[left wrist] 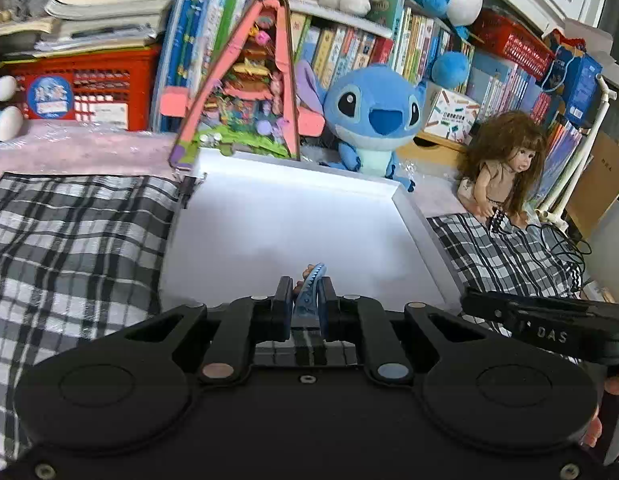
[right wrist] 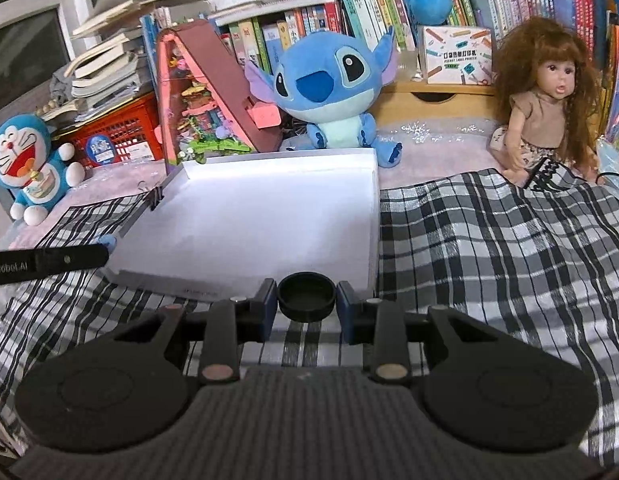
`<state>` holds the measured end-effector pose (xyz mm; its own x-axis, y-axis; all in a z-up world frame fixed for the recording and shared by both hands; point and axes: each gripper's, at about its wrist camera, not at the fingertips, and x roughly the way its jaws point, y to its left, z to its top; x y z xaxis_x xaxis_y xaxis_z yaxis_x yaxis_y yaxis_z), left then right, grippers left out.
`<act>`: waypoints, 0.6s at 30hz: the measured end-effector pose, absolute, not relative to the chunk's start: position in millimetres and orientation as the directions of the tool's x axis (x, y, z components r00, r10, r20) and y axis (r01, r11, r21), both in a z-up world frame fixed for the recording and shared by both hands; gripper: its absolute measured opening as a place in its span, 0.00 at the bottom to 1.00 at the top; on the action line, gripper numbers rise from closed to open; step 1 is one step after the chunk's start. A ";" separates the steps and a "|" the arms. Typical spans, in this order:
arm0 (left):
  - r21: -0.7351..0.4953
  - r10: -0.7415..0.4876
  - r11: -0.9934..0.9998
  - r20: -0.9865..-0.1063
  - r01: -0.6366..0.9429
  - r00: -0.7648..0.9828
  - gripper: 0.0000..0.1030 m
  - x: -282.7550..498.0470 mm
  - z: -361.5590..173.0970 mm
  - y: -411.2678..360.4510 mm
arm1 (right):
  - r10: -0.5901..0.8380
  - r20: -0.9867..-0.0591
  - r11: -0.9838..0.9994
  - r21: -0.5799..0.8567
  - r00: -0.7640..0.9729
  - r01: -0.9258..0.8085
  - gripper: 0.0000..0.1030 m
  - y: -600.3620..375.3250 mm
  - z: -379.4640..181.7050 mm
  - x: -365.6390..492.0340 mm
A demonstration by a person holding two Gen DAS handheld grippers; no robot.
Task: Organize rigid objects
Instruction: 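Carry the blue clip and black cap over the white tray with both tools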
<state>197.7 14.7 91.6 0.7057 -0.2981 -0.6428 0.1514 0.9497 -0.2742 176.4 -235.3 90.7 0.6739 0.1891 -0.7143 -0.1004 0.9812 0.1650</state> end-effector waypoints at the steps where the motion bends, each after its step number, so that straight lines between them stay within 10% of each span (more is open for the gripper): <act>1: -0.277 -0.302 0.949 -0.648 0.153 0.699 0.11 203.0 90.3 12.8 | 0.192 -0.720 0.980 0.171 0.667 -0.098 0.36 -235.4 90.4 181.6; 18: -0.231 -0.255 0.965 -0.732 0.122 0.632 0.11 263.0 56.6 -0.3 | 0.180 -0.815 0.984 0.148 0.551 -0.102 0.36 -207.4 65.3 246.8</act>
